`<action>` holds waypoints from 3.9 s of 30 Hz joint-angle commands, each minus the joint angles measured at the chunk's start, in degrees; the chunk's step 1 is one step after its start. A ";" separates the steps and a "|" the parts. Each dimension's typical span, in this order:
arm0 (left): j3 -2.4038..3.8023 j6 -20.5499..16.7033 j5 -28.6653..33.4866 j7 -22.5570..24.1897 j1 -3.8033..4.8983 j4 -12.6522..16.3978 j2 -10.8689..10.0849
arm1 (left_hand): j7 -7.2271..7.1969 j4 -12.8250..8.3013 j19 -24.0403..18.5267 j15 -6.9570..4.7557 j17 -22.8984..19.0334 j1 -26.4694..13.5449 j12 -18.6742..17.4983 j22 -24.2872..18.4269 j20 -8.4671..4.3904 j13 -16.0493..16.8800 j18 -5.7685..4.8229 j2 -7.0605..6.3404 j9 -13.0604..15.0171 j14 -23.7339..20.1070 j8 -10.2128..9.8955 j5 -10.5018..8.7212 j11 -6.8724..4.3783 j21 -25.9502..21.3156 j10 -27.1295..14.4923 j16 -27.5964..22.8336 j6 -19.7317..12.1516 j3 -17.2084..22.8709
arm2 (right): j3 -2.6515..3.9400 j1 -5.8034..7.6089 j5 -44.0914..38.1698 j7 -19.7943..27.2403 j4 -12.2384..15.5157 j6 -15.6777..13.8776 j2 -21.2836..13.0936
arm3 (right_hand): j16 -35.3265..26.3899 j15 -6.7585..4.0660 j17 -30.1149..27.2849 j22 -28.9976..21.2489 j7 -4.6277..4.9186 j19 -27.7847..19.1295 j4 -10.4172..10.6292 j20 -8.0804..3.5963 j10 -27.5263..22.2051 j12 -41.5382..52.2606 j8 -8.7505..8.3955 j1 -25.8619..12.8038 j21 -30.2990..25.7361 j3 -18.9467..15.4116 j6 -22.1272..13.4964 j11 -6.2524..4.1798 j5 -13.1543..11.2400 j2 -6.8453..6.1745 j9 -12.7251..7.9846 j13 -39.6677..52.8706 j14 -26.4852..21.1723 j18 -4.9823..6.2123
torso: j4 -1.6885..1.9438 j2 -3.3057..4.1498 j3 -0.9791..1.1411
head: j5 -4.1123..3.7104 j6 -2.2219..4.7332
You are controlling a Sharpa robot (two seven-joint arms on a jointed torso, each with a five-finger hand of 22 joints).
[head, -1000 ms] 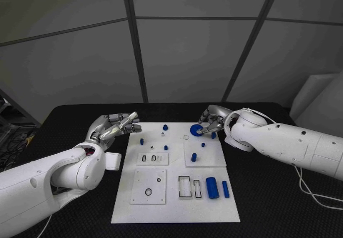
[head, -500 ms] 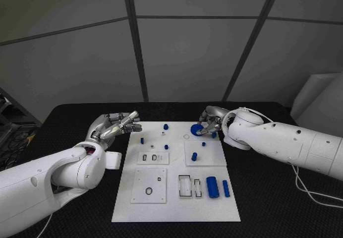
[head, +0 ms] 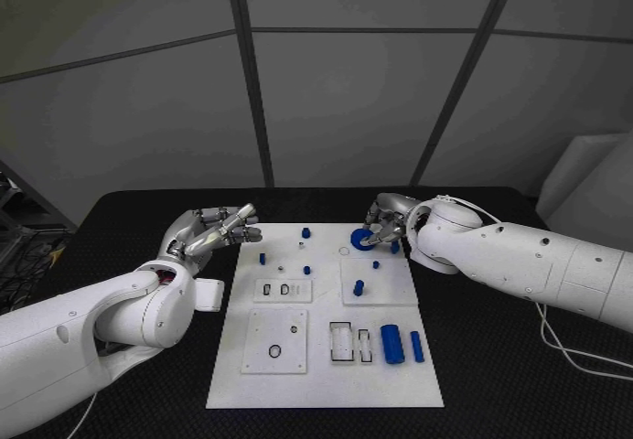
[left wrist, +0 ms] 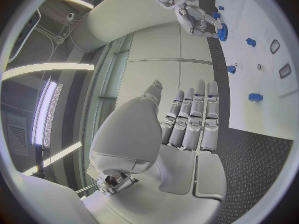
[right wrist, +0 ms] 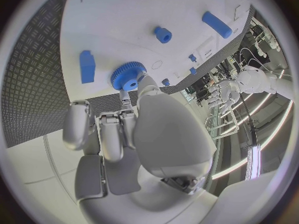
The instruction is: Assemble the parts on the task board
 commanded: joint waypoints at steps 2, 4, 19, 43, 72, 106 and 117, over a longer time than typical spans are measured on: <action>0.05 0.69 -0.20 -0.17 0.07 0.03 0.05 | 0.32 0.04 -0.50 0.14 0.05 -0.47 -0.39 -0.08 -0.02 -0.04 -0.72 0.22 0.00 -0.45 -0.30 -0.18 0.04 -0.27 -0.27 -0.21 -0.01 -0.38 | -0.11 -0.10 -4.42 -0.65 0.12 -1.55 0.03 | 0.36 -0.92 11.40 0.41 -0.94 0.17 -0.83 -0.66 0.89 0.64 0.67 1.48 0.40 1.54 2.16 -0.83 -0.76 1.52 0.61 6.92 5.19 -0.47 | -0.02 -0.04 -0.02 | 0.04 -0.06; 0.05 0.71 -0.20 -0.19 0.07 0.02 0.06 | 0.32 0.04 -0.50 0.14 0.05 -0.47 -0.39 -0.08 -0.02 -0.04 -0.72 0.22 0.00 -0.45 -0.30 -0.18 0.04 -0.27 -0.27 -0.21 -0.01 -0.38 | -0.11 -0.11 -5.95 -0.52 0.32 -2.59 0.04 | 0.40 -1.16 11.51 0.70 -1.14 0.30 -1.34 -0.95 0.97 0.70 0.51 2.04 0.55 2.34 2.69 -1.06 -1.79 1.62 0.59 7.05 5.21 -0.54 | 0.00 -0.02 -0.02 | 0.02 -0.07; 0.05 0.79 -0.20 -0.23 0.02 -0.01 0.05 | 0.32 0.02 -0.52 0.15 0.07 -0.47 -0.40 -0.09 -0.01 -0.04 -0.71 0.25 0.00 -0.46 -0.31 -0.18 0.04 -0.28 -0.28 -0.25 -0.01 -0.39 | -0.09 -0.20 -10.15 -0.10 7.39 -9.10 -1.19 | 0.49 -1.22 11.80 3.04 -1.02 1.51 -1.79 -1.21 1.07 0.62 -1.52 1.31 1.75 5.28 3.19 -1.08 0.71 0.56 0.06 7.29 5.28 -1.02 | -0.01 -0.11 -0.03 | 0.33 0.08; 0.05 0.94 -0.20 -0.29 0.03 0.03 0.38 | 0.32 0.02 -0.52 0.15 0.07 -0.47 -0.40 -0.09 -0.01 -0.04 -0.71 0.25 0.00 -0.46 -0.31 -0.18 0.04 -0.28 -0.28 -0.25 -0.01 -0.39 | -0.81 -0.58 -12.60 0.52 3.43 -8.19 10.17 | 0.49 -1.03 11.79 3.51 -0.73 1.73 -1.66 -1.06 0.92 0.38 -2.65 0.53 1.98 6.32 2.90 -0.84 1.20 -0.05 -0.16 7.14 5.27 -1.10 | 0.26 0.02 -0.12 | 1.00 -0.11; 0.06 0.98 -0.20 -0.39 0.04 0.08 0.35 | 0.33 -0.05 -0.60 0.17 0.09 -0.46 -0.46 -0.10 0.02 -0.04 -0.71 0.30 0.01 -0.55 -0.38 -0.18 0.07 -0.30 -0.34 -0.41 -0.04 -0.44 | -2.31 -1.13 -11.88 1.18 -2.85 -5.58 14.62 | 0.45 0.84 11.68 2.95 1.44 1.11 1.09 0.72 -1.60 -2.52 -9.49 -6.32 1.60 5.67 -5.37 1.25 -1.65 -3.61 -0.50 4.02 5.23 -0.95 | 0.07 -0.04 0.02 | 1.47 -0.43; 0.06 1.03 -0.20 -0.70 0.04 -0.14 0.21 | 0.47 -0.19 -0.83 0.30 0.16 -0.48 -0.74 -0.15 0.11 -0.09 -0.72 0.37 -0.03 -0.78 -0.64 -0.18 0.21 -0.38 -0.76 -0.77 -0.32 -0.59 | -2.30 -1.15 -5.07 10.63 1.32 -17.26 9.13 | 0.76 0.82 12.55 4.03 1.32 1.61 0.23 0.77 -0.36 -0.96 -9.73 -12.90 2.10 0.46 -1.04 1.17 10.90 0.61 -0.18 6.09 5.41 -1.11 | 0.08 -0.14 0.08 | 1.05 -0.23; 0.05 1.31 -0.20 -0.80 0.03 -0.24 -0.24 | 0.47 -0.23 -0.87 0.31 0.16 -0.45 -0.75 -0.16 0.13 -0.09 -0.72 0.38 -0.03 -0.82 -0.65 -0.17 0.22 -0.40 -0.79 -0.82 -0.33 -0.60 | -2.31 -1.09 9.78 19.19 9.49 -13.35 -4.62 | -0.23 0.58 9.98 0.62 1.10 -0.62 -2.80 0.57 -1.79 -2.74 -9.81 -7.20 0.14 0.21 0.17 0.92 6.17 -0.85 -0.15 4.33 4.79 -0.40 | -0.38 -0.20 0.04 | 0.56 0.19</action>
